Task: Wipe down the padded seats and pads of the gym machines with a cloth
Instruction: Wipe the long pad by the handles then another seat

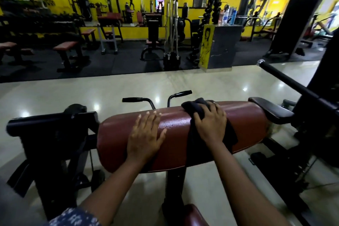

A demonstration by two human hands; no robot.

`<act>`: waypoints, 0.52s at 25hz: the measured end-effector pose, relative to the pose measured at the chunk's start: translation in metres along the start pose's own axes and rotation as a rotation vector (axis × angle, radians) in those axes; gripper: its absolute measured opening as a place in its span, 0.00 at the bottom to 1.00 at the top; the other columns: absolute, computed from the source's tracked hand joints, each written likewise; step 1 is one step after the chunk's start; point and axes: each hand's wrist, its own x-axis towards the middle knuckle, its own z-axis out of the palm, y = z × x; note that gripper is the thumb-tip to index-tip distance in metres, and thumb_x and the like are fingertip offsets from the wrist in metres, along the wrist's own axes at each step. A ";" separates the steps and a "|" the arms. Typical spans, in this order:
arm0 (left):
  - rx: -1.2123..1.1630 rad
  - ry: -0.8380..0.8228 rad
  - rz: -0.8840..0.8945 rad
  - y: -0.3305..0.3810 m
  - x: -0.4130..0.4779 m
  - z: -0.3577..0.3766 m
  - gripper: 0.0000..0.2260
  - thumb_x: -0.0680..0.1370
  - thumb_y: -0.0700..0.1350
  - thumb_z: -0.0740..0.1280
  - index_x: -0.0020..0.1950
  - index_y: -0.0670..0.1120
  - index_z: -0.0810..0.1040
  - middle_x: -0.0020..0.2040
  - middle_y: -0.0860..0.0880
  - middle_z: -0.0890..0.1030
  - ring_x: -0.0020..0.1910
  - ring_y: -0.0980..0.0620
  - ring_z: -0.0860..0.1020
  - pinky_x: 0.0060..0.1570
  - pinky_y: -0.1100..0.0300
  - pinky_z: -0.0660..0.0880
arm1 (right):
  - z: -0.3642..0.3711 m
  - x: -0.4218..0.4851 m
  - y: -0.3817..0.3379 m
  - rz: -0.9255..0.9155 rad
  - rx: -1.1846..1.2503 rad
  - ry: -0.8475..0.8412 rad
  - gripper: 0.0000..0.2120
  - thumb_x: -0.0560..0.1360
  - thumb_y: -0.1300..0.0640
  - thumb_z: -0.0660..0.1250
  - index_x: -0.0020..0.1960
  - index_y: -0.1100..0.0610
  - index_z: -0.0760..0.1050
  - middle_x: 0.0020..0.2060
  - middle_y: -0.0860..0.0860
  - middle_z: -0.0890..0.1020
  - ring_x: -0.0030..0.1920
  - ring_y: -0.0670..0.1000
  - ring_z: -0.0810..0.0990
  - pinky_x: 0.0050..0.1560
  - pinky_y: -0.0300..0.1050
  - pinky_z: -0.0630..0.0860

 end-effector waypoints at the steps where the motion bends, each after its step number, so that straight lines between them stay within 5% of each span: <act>1: 0.017 0.033 0.004 0.001 -0.002 0.003 0.24 0.77 0.54 0.55 0.65 0.42 0.75 0.62 0.42 0.79 0.62 0.44 0.77 0.65 0.49 0.64 | 0.000 -0.003 -0.011 0.027 -0.010 0.007 0.27 0.68 0.42 0.52 0.59 0.52 0.77 0.63 0.54 0.76 0.67 0.59 0.68 0.66 0.55 0.60; 5: 0.060 0.184 0.052 -0.002 -0.002 0.007 0.21 0.75 0.47 0.57 0.59 0.37 0.78 0.56 0.39 0.81 0.57 0.42 0.80 0.63 0.51 0.65 | 0.022 -0.049 -0.073 -0.183 -0.028 -0.020 0.24 0.66 0.42 0.56 0.57 0.49 0.77 0.61 0.53 0.78 0.63 0.59 0.73 0.62 0.54 0.60; 8: 0.057 0.150 0.041 -0.003 -0.003 0.005 0.21 0.76 0.49 0.57 0.61 0.37 0.77 0.58 0.39 0.80 0.57 0.42 0.80 0.63 0.51 0.66 | 0.013 -0.017 -0.057 -0.297 -0.037 -0.129 0.24 0.68 0.41 0.53 0.57 0.49 0.77 0.58 0.52 0.79 0.61 0.57 0.74 0.60 0.54 0.64; 13: 0.055 0.042 0.021 -0.001 -0.002 0.003 0.24 0.77 0.53 0.55 0.64 0.40 0.75 0.61 0.41 0.79 0.61 0.43 0.78 0.64 0.51 0.65 | -0.013 0.041 0.020 0.006 -0.121 -0.163 0.20 0.75 0.45 0.58 0.63 0.52 0.74 0.63 0.52 0.75 0.65 0.56 0.67 0.65 0.53 0.61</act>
